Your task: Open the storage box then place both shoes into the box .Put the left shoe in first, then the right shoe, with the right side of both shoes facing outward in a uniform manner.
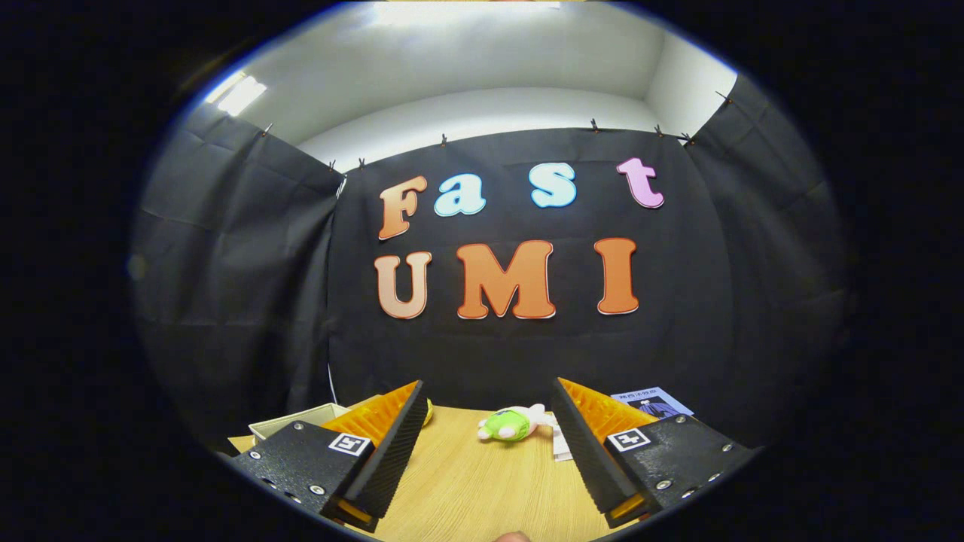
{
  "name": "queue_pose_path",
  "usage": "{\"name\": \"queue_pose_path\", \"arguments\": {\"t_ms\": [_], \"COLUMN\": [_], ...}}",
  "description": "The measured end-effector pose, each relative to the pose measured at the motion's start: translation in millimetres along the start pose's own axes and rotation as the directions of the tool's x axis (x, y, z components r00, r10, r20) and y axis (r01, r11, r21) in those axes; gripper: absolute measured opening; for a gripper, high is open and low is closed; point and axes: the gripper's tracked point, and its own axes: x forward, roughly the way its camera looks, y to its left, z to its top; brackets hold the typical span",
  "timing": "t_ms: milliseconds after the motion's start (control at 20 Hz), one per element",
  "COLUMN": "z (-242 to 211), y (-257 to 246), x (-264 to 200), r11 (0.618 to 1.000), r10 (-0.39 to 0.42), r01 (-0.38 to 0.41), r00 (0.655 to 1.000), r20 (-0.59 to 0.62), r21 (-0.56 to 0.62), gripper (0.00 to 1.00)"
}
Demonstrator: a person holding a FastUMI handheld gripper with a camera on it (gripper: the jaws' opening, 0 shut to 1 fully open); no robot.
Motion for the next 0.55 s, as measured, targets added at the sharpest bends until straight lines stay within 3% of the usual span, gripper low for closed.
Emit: {"name": "queue_pose_path", "arguments": {"t_ms": [300,550], "z": [-2,-4], "y": [-35,-45], "x": [-9,-11], "r11": [0.994,0.995], "r10": [-0.077,-0.087], "r01": [0.08,0.09], "r00": [0.996,0.995], "r20": [0.048,0.047], "r21": [-0.068,-0.052], "gripper": [0.98,0.98]}}
